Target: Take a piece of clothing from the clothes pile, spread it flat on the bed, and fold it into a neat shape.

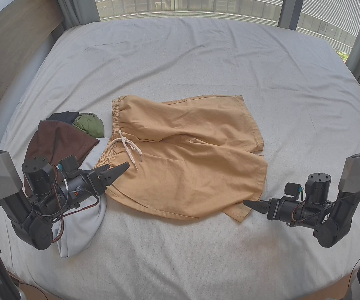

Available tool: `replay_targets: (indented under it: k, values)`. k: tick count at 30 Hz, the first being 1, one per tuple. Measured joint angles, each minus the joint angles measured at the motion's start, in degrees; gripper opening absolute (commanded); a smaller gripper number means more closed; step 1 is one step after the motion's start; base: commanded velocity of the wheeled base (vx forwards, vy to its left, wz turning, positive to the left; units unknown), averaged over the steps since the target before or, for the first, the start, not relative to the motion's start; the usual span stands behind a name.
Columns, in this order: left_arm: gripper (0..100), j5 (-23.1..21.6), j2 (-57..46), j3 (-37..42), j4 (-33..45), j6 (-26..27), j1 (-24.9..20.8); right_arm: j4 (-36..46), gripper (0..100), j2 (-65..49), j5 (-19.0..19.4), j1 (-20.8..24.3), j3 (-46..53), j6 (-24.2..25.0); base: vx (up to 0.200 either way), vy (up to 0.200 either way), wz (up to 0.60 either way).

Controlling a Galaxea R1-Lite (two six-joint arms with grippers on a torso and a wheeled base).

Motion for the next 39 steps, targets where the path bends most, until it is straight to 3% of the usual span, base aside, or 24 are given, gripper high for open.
replay_targets:
  k: [22,39]
  values:
    - [100,-0.13,3.19,-0.05,0.95,-0.94,9.48,-2.18,100,0.18,0.02,2.95,0.66,0.09,0.000,0.000,0.00]
    - [100,-0.17,6.50,-1.02,0.71,-1.02,9.73,-2.21,100,0.30,-0.06,2.95,0.66,0.02,0.000,0.000,0.00]
